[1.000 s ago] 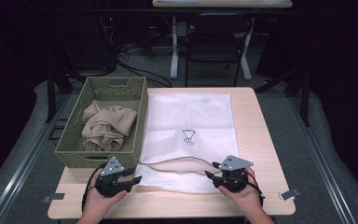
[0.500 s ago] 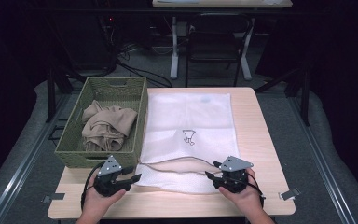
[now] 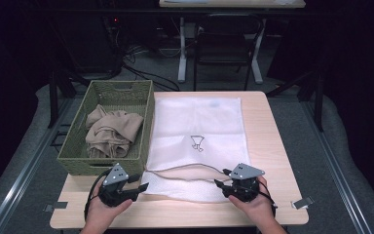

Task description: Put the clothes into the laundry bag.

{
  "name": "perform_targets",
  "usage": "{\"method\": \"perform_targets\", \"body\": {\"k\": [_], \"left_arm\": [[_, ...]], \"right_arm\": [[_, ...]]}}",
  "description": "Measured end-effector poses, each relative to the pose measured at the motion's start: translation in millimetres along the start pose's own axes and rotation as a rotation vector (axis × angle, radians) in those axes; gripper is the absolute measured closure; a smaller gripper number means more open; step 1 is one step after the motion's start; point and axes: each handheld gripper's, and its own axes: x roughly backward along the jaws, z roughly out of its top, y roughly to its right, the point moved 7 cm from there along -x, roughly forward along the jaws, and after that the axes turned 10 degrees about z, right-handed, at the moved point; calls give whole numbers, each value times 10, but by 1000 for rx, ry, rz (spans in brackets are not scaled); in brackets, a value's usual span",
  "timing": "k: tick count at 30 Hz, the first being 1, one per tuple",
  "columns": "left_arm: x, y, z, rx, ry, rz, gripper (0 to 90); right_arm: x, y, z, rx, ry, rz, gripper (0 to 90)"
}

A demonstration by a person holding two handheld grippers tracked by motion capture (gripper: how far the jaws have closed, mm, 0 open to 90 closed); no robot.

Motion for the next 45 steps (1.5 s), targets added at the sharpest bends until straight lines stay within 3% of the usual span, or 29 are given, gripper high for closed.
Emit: {"method": "perform_targets", "body": {"k": [8,23,35,45], "left_arm": [[113,13,77,-14,31,24,474],[338,-60,204,39,62,43,446],[473,-269,236,121,95,64,434],[572,-491,209,168,99,139,422]], "right_arm": [[-5,2,-2,-1,-2,3,506],[16,6,26,-1,28,-5,511],[1,-20,30,7,23,3,511],[-5,-23,27,5,21,7,511]]}}
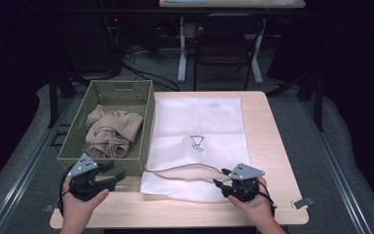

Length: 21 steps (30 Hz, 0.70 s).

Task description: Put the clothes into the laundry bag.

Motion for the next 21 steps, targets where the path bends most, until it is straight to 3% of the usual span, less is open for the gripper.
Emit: {"method": "perform_targets", "body": {"k": [1,7,15,21], "left_arm": [[-2,-54,-10,3,-14,32,420],[-7,-151,8,30,-35,107,374],[-8,-188,89,45,-33,150,311],[-30,-247,185,79,-34,170,287]], "right_arm": [[-7,-2,-4,1,-4,4,511],[-9,-13,3,5,1,8,511],[-10,-12,-2,3,-2,5,510],[-7,-13,-2,3,-1,4,510]]}}
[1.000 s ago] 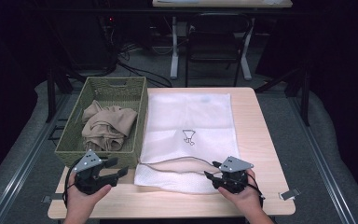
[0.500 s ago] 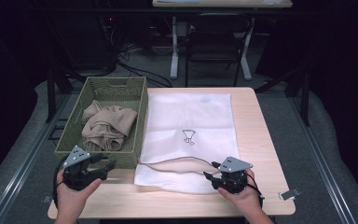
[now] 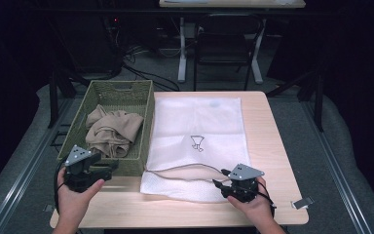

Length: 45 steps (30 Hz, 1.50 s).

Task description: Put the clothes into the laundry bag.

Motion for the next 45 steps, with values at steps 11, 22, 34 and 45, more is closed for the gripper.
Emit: {"method": "perform_targets", "body": {"k": [11,22,34,45], "left_arm": [[-39,-72,196,3,-12,7,280],[-178,-259,460,-1,-75,53,283],[-296,-409,764,-29,-111,116,276],[-481,-517,871,7,-150,124,276]], "right_arm": [[4,-3,1,1,1,0,508],[14,5,-1,-5,2,-1,507],[11,9,-3,-7,1,-1,507],[11,11,-5,-8,1,0,507]]}}
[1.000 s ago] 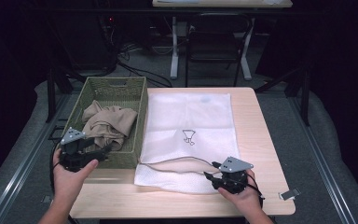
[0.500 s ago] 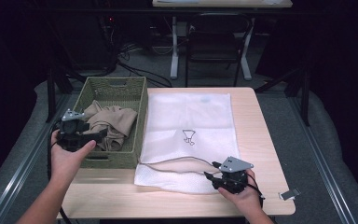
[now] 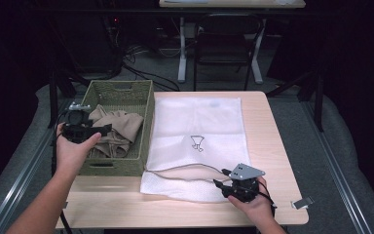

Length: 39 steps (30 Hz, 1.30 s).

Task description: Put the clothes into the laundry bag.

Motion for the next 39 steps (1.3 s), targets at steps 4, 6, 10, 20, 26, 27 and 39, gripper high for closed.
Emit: {"method": "perform_targets", "body": {"k": [4,6,10,20,26,27,39], "left_arm": [[-46,-13,64,23,-5,-2,276],[-72,-15,90,31,-10,-6,276],[-137,-11,129,60,-31,-24,276],[-311,-45,232,95,-64,1,276],[-401,-75,266,129,-88,0,276],[-407,-79,266,129,-98,-3,277],[-605,-75,273,155,-137,13,276]], "right_arm": [[-1,0,0,0,0,0,507],[0,-1,0,0,0,0,507],[-2,1,-1,0,0,0,507],[-1,2,-1,1,0,1,507],[-1,1,-2,0,-1,3,507],[-1,1,-2,1,-1,3,507],[-2,-1,-3,1,-1,4,507]]}}
